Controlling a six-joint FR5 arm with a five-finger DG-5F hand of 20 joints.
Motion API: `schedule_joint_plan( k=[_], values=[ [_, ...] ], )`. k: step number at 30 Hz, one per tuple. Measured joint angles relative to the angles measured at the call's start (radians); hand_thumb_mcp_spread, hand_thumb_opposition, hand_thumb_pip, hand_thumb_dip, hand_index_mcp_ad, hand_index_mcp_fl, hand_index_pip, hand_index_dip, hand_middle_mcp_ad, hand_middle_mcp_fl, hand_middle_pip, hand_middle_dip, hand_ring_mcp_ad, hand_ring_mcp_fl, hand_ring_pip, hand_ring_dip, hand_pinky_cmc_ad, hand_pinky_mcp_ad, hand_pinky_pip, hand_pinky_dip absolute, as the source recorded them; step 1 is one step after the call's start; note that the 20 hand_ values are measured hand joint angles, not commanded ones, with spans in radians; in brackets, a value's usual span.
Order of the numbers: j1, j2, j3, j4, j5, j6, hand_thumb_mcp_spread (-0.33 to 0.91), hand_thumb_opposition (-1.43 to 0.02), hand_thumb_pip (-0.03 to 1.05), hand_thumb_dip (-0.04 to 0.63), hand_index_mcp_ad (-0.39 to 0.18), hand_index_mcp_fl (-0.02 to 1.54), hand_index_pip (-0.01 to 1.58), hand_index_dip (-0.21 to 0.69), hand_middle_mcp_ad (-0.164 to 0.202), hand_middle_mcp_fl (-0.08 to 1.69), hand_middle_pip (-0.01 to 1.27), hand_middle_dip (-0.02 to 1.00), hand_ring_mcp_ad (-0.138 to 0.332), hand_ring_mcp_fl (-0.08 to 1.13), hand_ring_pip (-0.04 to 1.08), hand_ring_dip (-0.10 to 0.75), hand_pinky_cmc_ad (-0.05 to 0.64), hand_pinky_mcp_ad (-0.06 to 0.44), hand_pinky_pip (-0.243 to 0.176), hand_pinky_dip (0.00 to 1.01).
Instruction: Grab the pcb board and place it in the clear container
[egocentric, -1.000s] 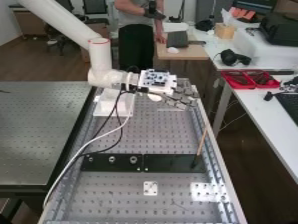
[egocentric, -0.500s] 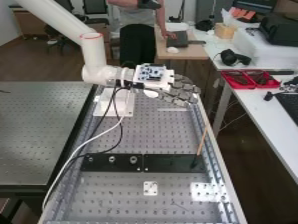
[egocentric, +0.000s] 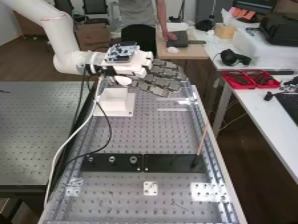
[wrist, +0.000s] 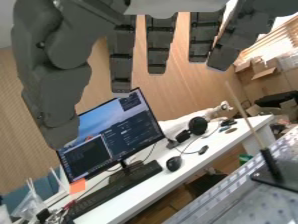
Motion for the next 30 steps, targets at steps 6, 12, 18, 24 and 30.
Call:
schedule_joint_plan(
  k=[6,12,18,24,30],
  values=[
    [-0.026,0.123,-0.058,-0.05,-0.004,-0.094,0.4,-0.71,0.39,0.176,-0.148,0.48,0.11,0.307,0.024,0.14,0.13,0.16,0.182,0.03,0.1,0.051,0.319,0.138,-0.063,0.37],
    [-0.043,0.21,-0.086,-0.121,-0.024,-0.177,0.38,-0.71,0.4,0.175,-0.152,0.47,0.1,0.297,0.026,0.2,0.13,0.15,0.18,0.02,0.1,0.051,0.325,0.147,-0.063,0.37],
    [-0.043,0.258,-0.107,-0.126,-0.035,-0.234,0.36,-0.71,0.4,0.175,-0.152,0.47,0.09,0.281,0.026,0.2,0.13,0.16,0.183,0.02,0.1,0.051,0.328,0.152,-0.063,0.37],
    [-0.041,0.291,-0.117,-0.131,-0.051,-0.259,0.35,-0.71,0.45,0.175,-0.152,0.47,0.09,0.265,0.026,0.2,0.13,0.16,0.183,0.02,0.1,0.049,0.333,0.152,-0.063,0.37],
    [-0.039,0.315,-0.122,-0.138,-0.057,-0.278,0.35,-0.71,0.45,0.175,-0.148,0.47,0.09,0.265,0.026,0.2,0.13,0.16,0.185,0.02,0.1,0.051,0.346,0.148,-0.066,0.37]
  ],
)
